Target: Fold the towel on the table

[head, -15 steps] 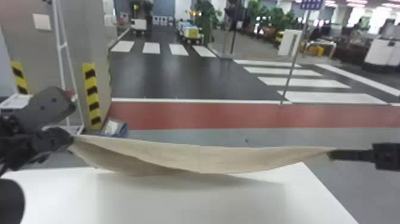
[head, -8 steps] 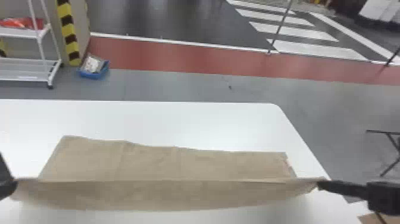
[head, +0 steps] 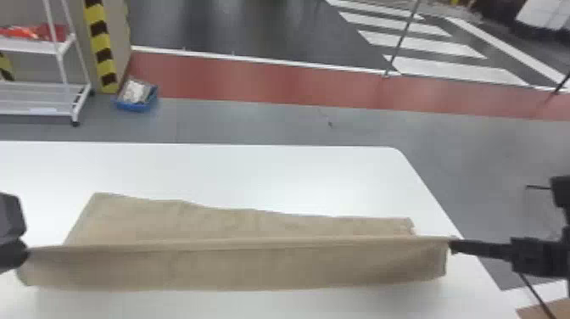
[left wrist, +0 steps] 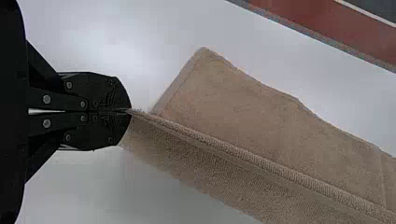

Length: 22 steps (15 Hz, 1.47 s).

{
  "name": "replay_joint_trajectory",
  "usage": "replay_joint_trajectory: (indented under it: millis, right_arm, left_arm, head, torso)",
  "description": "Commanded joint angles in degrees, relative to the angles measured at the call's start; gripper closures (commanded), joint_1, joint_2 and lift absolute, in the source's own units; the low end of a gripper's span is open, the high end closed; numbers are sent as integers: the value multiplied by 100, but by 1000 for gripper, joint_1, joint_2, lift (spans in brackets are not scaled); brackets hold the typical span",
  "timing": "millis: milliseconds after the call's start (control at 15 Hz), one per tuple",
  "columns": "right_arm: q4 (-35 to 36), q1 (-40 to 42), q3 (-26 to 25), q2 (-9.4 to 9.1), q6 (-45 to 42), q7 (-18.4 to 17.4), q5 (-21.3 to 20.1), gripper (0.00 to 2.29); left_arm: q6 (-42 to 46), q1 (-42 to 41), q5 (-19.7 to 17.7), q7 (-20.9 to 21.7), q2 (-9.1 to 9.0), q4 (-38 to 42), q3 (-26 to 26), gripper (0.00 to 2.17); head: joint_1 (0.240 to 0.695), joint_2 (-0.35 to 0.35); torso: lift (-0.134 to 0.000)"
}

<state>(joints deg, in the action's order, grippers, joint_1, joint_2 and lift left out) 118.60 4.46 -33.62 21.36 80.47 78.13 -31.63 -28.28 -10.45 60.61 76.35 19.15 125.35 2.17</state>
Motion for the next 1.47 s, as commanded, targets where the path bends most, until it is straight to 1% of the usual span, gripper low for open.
replay_joint_trajectory:
  millis: [0, 200, 333, 400, 533, 800, 1067, 1267, 1400]
  right_arm:
    - [-601, -639, 471, 185, 194, 20, -414, 1241]
    - [-1120, -1026, 910, 220, 176, 20, -827, 1241]
    - [-1454, -1290, 1200, 220, 123, 20, -1047, 1241]
    - [-1612, -1439, 1306, 211, 123, 20, -1144, 1241]
    - [-1928, -1685, 1473, 220, 88, 20, -1302, 1241]
    - [-2306, -1975, 1657, 193, -17, 20, -1443, 1241]
    - [-2728, -2151, 1622, 202, -228, 20, -1539, 1241]
    - [-2869, -2204, 1622, 202, -263, 20, -1566, 1241]
    - [-2992, -2265, 1613, 185, -299, 20, -1574, 1241]
  left_arm:
    - [2, 1036, 214, 152, 71, -757, -542, 1332]
    - [20, 1889, 329, 152, 28, -1838, -1043, 1332]
    - [266, 2346, 364, 152, -16, -2550, -1316, 1332]
    - [442, 2513, 390, 152, -69, -2840, -1377, 1328]
    - [565, 2750, 469, 152, -87, -3209, -1535, 1332]
    - [793, 3075, 548, 152, -148, -3658, -1702, 1328]
    - [811, 3365, 592, 178, -192, -3869, -1843, 1328]
    - [811, 3532, 636, 205, -306, -4027, -1957, 1328]
    - [811, 3638, 663, 205, -350, -4159, -1975, 1328]
  head:
    - [695, -272]
    - [695, -270]
    - [695, -265]
    - [695, -263]
    - [695, -258]
    - [695, -254]
    - [695, -252]
    - [695, -264]
    - [695, -271]
  torso:
    - [-124]
    - [-124]
    - [-124]
    - [-124]
    - [-124]
    - [-124]
    - [-124]
    - [-124]
    - [-124]
